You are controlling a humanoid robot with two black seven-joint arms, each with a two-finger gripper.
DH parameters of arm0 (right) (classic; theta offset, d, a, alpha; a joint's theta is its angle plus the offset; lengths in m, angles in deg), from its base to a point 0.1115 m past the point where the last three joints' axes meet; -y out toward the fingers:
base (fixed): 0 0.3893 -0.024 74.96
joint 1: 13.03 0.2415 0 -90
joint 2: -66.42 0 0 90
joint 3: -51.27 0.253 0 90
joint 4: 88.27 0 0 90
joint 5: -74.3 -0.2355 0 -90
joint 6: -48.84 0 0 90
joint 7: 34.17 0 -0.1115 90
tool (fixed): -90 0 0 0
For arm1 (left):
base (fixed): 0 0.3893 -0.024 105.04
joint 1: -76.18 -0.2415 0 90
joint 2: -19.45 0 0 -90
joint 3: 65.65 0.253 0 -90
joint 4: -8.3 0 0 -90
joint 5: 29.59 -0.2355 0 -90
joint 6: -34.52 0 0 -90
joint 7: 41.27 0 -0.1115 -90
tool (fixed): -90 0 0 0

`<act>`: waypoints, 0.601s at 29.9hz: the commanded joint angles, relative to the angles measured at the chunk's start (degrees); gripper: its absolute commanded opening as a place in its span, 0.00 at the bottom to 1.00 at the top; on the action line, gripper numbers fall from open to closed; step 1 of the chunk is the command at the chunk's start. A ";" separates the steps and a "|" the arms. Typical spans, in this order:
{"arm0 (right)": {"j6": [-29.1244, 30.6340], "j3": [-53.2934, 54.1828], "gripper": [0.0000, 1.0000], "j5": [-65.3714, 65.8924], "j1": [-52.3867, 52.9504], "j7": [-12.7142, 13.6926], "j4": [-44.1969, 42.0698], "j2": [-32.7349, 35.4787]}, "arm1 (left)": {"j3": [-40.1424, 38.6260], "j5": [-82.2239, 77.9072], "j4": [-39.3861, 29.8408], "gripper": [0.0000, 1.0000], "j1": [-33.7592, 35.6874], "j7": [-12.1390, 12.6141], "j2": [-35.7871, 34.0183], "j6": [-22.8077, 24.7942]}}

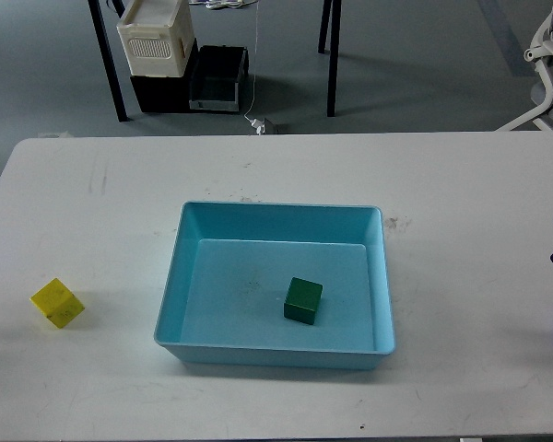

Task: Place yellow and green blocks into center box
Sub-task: 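Move the left gripper over to the yellow cube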

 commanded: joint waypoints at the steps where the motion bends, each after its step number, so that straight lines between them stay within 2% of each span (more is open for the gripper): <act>1: -0.09 -0.34 1.00 0.01 1.17 -0.01 -0.09 0.02 | 7.62 -10.53 0.02 1.00 4.18 -0.01 -7.43 0.00; 8: -0.01 -0.52 1.00 0.01 1.35 -0.01 -0.26 0.28 | 19.75 -25.57 0.02 1.00 11.82 0.43 -19.47 0.00; 18: 0.08 -1.92 1.00 0.10 2.49 -0.01 -0.70 -0.16 | 35.23 -32.61 1.25 1.00 26.06 0.70 -39.69 0.00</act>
